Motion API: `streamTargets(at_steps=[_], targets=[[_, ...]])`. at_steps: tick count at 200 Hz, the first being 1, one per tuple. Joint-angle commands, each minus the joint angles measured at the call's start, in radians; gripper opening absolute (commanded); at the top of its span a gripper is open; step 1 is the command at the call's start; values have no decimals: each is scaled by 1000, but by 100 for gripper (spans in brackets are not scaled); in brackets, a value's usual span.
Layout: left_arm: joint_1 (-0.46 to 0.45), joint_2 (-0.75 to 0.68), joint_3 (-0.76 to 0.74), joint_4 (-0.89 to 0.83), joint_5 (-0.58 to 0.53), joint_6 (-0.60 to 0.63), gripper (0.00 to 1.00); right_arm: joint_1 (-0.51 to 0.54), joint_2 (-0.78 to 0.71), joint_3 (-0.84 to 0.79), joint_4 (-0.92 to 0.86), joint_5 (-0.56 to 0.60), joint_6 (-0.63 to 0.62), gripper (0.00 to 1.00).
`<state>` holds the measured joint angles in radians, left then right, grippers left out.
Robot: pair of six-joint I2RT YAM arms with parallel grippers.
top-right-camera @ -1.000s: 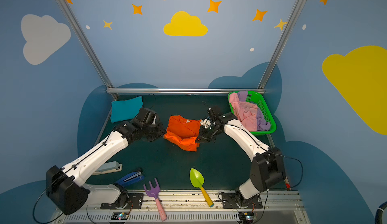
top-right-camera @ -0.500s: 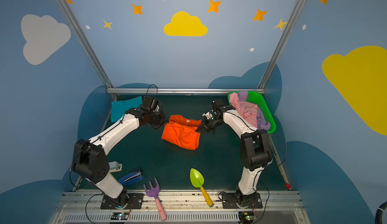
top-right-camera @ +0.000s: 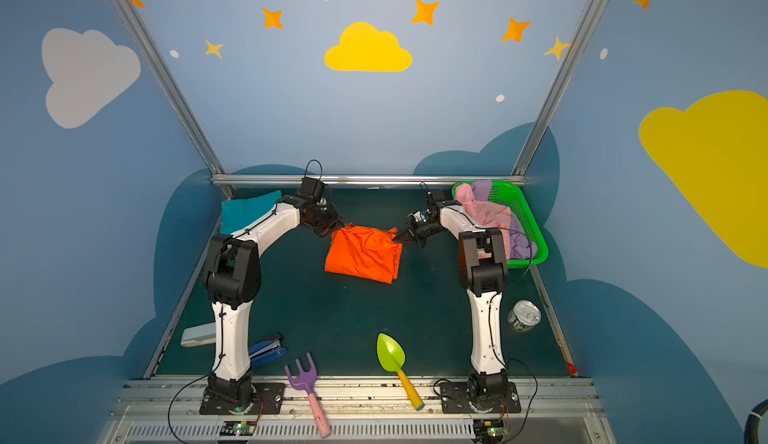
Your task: Fold and stack the t-shirts
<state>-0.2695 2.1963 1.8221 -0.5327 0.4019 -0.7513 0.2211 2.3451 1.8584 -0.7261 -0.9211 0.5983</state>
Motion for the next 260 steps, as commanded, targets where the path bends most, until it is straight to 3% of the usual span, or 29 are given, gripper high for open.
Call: streamTargets(at_steps=[1,18,48,86,120,122,128,139,177,228,244,260], targets=[[21,63,101,-10,31,-1,18,-13,56,85,18,-35,21,17],[34,108,177,-47,31,0,33,-20,51,91,26,-6,20,30],[48,71,204,-82,-20,21,35,-48,-63,16,34,85,-12,38],[47,-73,18,-36,-87,33,35,-51,-252,-143,43,235,-66,40],[39,-55,-13,-26,-80,40,50,-19,-243,-135,-29,318,-112,47],[38,-51,-8,-28,-84,42,50,-16,-240,-132,-33,326,-115,51],[33,-35,7,-35,-95,50,52,-7,-233,-127,-40,353,-125,80],[25,2,44,-56,-111,63,53,8,-211,-108,-56,397,-137,83],[15,139,192,-91,-124,87,56,50,-81,35,-102,450,-179,83],[5,324,434,-160,-90,92,52,76,96,264,-159,455,-193,64],[0,365,493,-183,-86,95,43,78,131,313,-155,437,-187,50],[-4,383,526,-197,-75,95,30,79,155,351,-148,402,-184,24]])
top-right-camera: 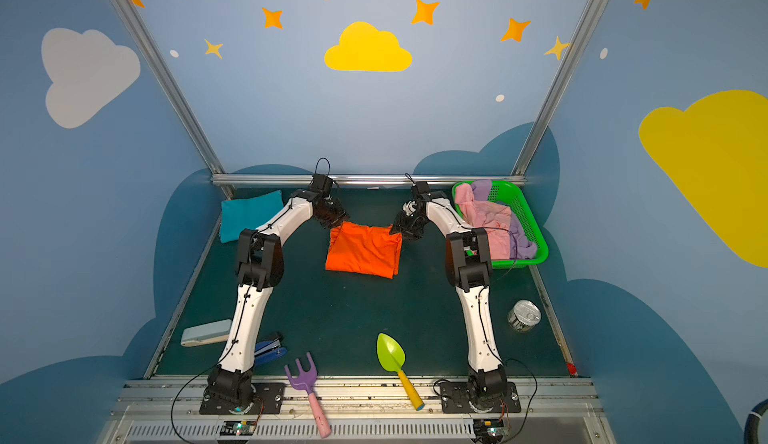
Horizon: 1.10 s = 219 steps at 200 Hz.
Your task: Fold and stack the t-shirts
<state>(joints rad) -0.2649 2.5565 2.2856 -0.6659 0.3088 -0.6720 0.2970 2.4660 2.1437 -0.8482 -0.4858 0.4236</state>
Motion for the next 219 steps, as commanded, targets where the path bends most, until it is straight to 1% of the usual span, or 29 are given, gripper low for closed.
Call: streamTargets(at_steps=[1,7,15,22,28,40,54,101,120,142,164,169,180,219], targets=[[-9,23,63,-65,19,15,29,4,35,68,-26,-34,-10,22],[-9,21,66,-66,19,17,23,3,41,77,-25,-43,-10,13],[-11,16,64,-67,21,19,14,5,43,83,-21,-56,-12,5],[-13,8,62,-71,18,24,7,7,39,82,-17,-59,-12,1],[-14,-1,59,-77,16,28,4,7,35,82,-17,-59,-15,0],[-17,-27,42,-90,4,34,4,8,17,69,-15,-59,-17,0],[-21,-82,-11,-87,-19,38,4,9,-18,39,-4,-58,-19,0],[-28,-336,-320,19,-68,21,4,19,-190,-128,72,-56,-14,0],[-28,-420,-411,49,-83,11,4,25,-234,-155,72,-58,-20,0],[-28,-487,-485,70,-91,-1,4,37,-268,-176,77,-61,-21,1],[-27,-532,-528,77,-90,-6,4,48,-282,-183,84,-70,-20,1],[-27,-538,-533,76,-120,-6,4,52,-282,-181,87,-73,-20,1],[-22,-547,-541,73,-131,-7,4,54,-277,-173,89,-83,-19,2],[1,-512,-527,69,-130,-9,4,59,-218,-122,86,-98,-10,2]])
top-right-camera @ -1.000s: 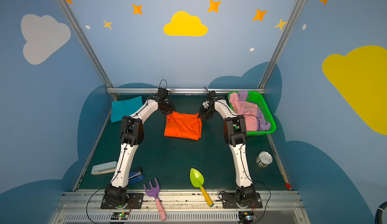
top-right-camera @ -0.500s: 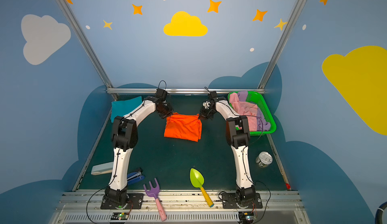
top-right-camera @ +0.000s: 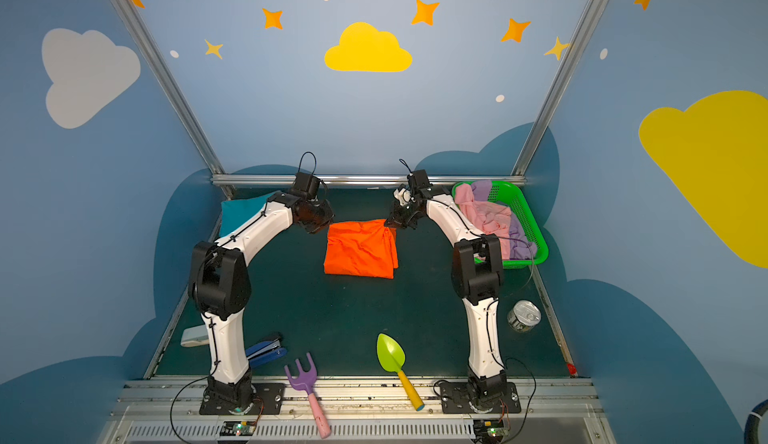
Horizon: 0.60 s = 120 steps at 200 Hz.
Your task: Fold and stack the t-shirts
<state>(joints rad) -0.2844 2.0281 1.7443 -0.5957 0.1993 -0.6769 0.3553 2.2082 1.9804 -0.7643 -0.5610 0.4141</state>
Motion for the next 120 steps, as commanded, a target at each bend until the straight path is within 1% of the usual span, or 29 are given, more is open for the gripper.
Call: streamTargets(at_steps=[1,26,47,68,81,98,102,120], targets=[[20,18,15,-1,-19,-6,4,1,42,43,3,-23,-1,2],[36,63,39,2,6,-15,4,1,91,73,-2,-35,8,2],[48,73,50,5,6,-17,4,-1,114,78,9,-37,16,2],[61,86,78,-2,-1,-12,4,-7,137,89,23,-33,27,6],[69,115,122,-19,6,-8,4,-14,159,109,22,-32,34,8],[74,168,178,-26,6,-8,14,-25,183,129,26,-30,47,10],[74,182,188,-24,35,-10,16,-28,188,134,27,-30,51,11],[77,248,253,-32,56,-16,27,-41,210,156,36,-15,67,16]])
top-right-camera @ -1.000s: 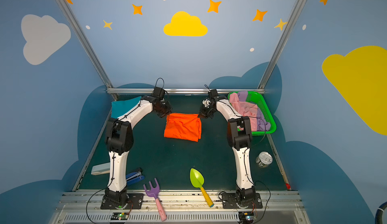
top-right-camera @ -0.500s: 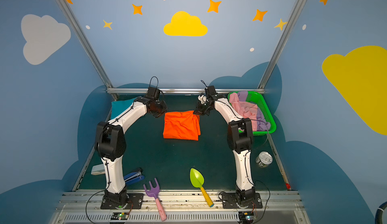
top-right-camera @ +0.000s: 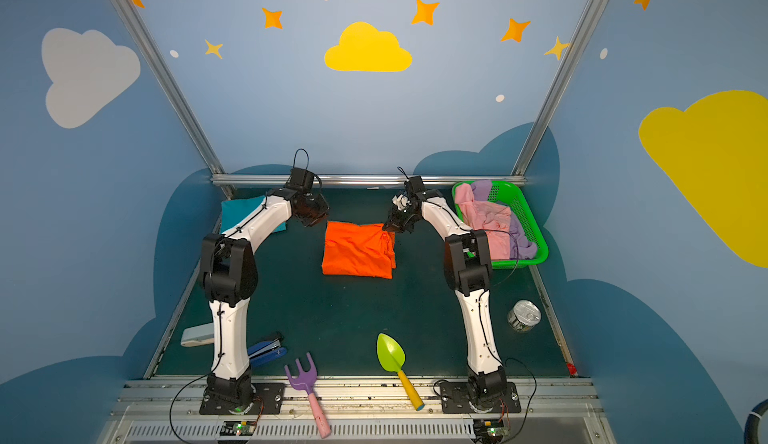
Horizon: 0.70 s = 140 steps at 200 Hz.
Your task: Fold and stack the t-shirts
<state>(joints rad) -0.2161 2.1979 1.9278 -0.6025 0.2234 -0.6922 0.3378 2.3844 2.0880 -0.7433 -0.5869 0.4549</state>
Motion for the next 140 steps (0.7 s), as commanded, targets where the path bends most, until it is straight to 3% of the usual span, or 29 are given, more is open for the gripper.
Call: streamTargets(at_steps=[1,9,22,50,77,94,104,140], targets=[[9,82,74,-26,33,-2,28,-24,35,49,15,12,27,16],[10,113,113,-38,40,-4,33,-32,45,65,19,17,33,21],[11,153,175,-70,44,-7,34,-44,63,93,41,21,33,40],[11,150,206,-96,33,-1,35,-75,73,149,28,48,51,52],[2,54,109,-92,-6,12,35,-66,-27,83,-5,125,19,45],[-19,-24,-8,-34,-36,8,33,-31,-120,-49,33,162,-4,26],[-34,-48,-53,2,-33,4,32,-2,-157,-119,56,173,-13,21],[-67,10,-33,-4,-18,5,32,75,-159,-199,29,218,-24,25]])
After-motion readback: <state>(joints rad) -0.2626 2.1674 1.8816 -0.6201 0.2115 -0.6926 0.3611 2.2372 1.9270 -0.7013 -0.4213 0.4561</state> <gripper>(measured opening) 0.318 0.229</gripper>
